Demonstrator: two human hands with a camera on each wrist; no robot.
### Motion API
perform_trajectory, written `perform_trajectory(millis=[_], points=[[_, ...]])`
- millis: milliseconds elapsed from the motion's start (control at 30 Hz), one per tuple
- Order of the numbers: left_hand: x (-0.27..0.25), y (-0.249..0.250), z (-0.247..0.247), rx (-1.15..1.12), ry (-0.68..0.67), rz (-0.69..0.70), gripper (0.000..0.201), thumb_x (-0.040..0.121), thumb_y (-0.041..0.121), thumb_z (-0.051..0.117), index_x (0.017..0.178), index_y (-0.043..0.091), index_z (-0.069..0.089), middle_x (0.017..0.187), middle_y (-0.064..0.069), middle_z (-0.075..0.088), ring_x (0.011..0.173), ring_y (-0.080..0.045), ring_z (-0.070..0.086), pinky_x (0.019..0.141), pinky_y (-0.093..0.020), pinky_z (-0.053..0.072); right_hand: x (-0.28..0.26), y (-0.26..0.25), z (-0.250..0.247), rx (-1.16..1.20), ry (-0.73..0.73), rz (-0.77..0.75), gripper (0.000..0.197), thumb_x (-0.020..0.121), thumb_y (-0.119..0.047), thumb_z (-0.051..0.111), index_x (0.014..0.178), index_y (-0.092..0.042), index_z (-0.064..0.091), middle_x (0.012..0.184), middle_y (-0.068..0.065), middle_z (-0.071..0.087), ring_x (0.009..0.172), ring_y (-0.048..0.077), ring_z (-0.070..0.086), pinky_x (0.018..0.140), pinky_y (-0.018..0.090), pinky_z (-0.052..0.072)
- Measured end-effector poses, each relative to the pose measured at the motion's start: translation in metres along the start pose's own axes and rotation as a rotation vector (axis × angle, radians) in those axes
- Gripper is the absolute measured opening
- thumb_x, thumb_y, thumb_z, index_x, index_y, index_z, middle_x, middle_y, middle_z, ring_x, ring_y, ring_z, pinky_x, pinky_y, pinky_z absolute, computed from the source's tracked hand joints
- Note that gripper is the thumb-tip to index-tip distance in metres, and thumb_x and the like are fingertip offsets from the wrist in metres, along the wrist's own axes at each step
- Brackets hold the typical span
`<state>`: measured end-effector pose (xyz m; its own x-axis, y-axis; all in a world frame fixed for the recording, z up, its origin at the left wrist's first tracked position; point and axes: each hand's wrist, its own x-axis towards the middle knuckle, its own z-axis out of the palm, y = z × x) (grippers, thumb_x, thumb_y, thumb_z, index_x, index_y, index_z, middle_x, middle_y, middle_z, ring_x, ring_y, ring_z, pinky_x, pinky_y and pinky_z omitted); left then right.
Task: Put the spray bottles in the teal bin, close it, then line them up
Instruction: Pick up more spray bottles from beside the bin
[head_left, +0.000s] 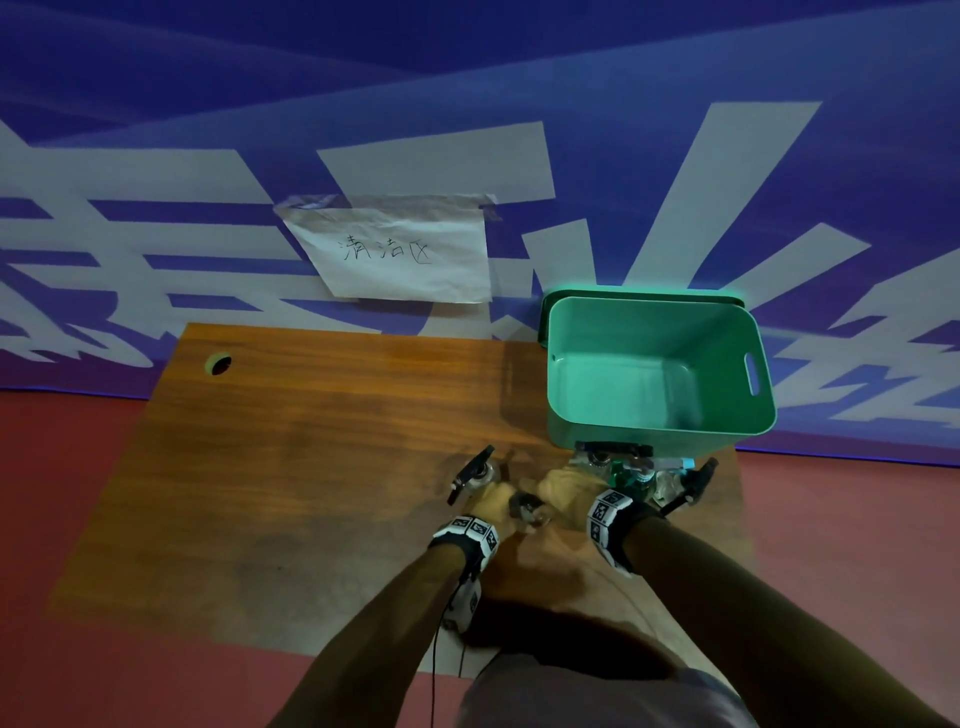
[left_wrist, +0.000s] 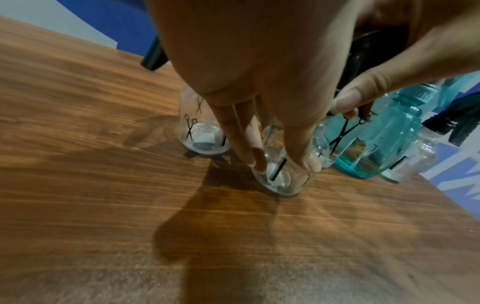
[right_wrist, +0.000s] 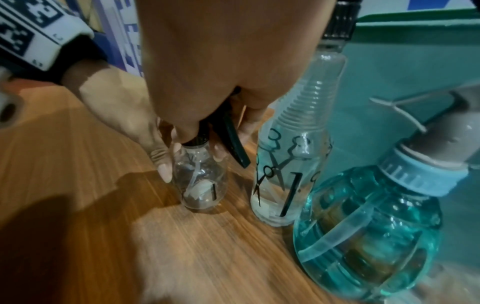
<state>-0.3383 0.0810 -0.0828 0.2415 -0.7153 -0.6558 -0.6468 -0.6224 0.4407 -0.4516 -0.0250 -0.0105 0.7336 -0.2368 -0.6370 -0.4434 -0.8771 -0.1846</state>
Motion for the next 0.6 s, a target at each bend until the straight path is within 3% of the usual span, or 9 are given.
perform_trajectory(millis=[133,233,400,533,600], points=[[0.003,-0.002,-0.001,0.027,0.033,0.008,0.024,0.088,0.012,0.064,0.111,0.019,0.067,0.097,-0.004,0.069,0.086,-0.024,0.066,0.078,-0.037,0.056,0.003,0.000,0.001,0.015,0.014,0.007,0.025,0.096,-0.032,0.058,0.096,-0.009,0.070,0.089,0.007,0.072,0.074,0.025,0.064,0.070,0.032,0.057],[0.004,-0.004,0.003,-0.013,0.028,0.041,0.032,0.089,0.006,0.064,0.117,0.019,0.065,0.101,-0.003,0.070,0.085,-0.020,0.062,0.077,-0.032,0.052,0.001,-0.001,0.005,0.021,0.029,0.016,0.020,0.096,-0.026,0.058,0.100,-0.009,0.068,0.095,0.008,0.070,0.082,0.026,0.065,0.074,0.031,0.055],[0.008,-0.008,0.008,0.002,-0.001,0.019,0.043,0.082,0.009,0.072,0.122,0.023,0.062,0.110,-0.001,0.067,0.100,-0.028,0.066,0.087,-0.041,0.057,-0.001,-0.001,0.010,0.039,0.087,0.013,0.024,0.099,-0.027,0.053,0.104,-0.007,0.066,0.106,0.011,0.067,0.100,0.029,0.064,0.088,0.035,0.052],[0.001,-0.005,0.005,0.031,0.059,-0.023,0.058,0.084,0.026,0.075,0.137,0.012,0.054,0.136,-0.014,0.055,0.126,-0.034,0.053,0.106,-0.042,0.044,-0.001,-0.003,0.018,0.031,0.107,0.049,0.020,0.098,-0.026,0.055,0.105,-0.010,0.066,0.108,0.009,0.069,0.102,0.027,0.065,0.091,0.037,0.053],[0.002,-0.003,0.003,0.066,0.024,-0.019,0.056,0.084,0.026,0.075,0.136,0.013,0.056,0.138,-0.015,0.055,0.125,-0.033,0.054,0.106,-0.042,0.044,-0.002,-0.004,0.022,0.043,0.125,0.074,0.018,0.097,-0.024,0.058,0.107,-0.011,0.066,0.110,0.009,0.069,0.103,0.027,0.065,0.091,0.035,0.051]])
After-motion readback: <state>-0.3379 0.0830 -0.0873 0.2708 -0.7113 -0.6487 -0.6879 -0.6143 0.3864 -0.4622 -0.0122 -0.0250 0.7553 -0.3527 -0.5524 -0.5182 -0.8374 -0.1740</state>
